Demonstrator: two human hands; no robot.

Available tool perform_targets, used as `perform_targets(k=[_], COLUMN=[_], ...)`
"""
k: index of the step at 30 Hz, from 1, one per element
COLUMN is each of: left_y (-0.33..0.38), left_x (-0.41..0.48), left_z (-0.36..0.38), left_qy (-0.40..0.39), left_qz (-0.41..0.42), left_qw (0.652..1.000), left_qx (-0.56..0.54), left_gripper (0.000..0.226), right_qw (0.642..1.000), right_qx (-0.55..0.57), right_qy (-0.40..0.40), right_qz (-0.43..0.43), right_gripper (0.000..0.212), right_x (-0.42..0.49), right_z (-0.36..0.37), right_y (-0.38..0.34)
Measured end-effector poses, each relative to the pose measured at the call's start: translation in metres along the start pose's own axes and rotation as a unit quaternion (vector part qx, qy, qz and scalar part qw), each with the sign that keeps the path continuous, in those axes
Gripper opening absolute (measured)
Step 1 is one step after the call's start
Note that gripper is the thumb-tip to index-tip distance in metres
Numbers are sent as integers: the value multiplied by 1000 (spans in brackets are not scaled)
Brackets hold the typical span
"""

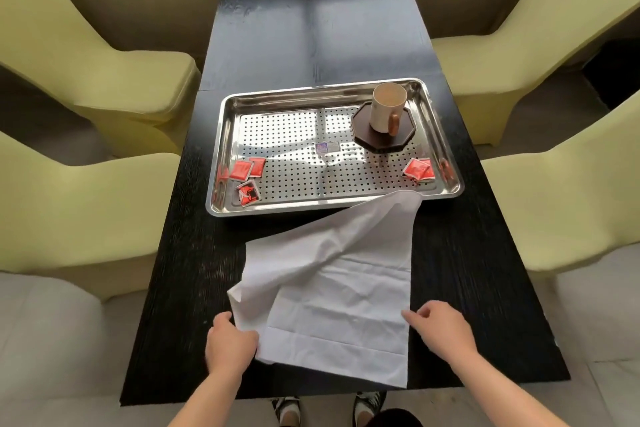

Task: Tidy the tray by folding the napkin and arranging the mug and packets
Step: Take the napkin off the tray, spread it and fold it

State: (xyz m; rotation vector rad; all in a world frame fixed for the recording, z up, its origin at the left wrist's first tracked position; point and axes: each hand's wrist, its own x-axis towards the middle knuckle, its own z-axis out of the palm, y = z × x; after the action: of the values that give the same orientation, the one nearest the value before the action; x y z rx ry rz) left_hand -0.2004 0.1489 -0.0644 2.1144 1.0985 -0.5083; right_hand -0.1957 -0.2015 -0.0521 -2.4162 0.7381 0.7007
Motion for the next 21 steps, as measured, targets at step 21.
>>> perform_targets(k=[21], left_y=[-20], left_x=[17], left_z=[-28], left_qy=[50], left_qz=[94], left_qw=[994], left_qx=[-31], left_gripper=[12], right_qw=[997], right_qx=[1], right_qy=[69], right_qz=[-24], right_gripper=[14], right_x=[2], right_z=[-23], right_y=[12])
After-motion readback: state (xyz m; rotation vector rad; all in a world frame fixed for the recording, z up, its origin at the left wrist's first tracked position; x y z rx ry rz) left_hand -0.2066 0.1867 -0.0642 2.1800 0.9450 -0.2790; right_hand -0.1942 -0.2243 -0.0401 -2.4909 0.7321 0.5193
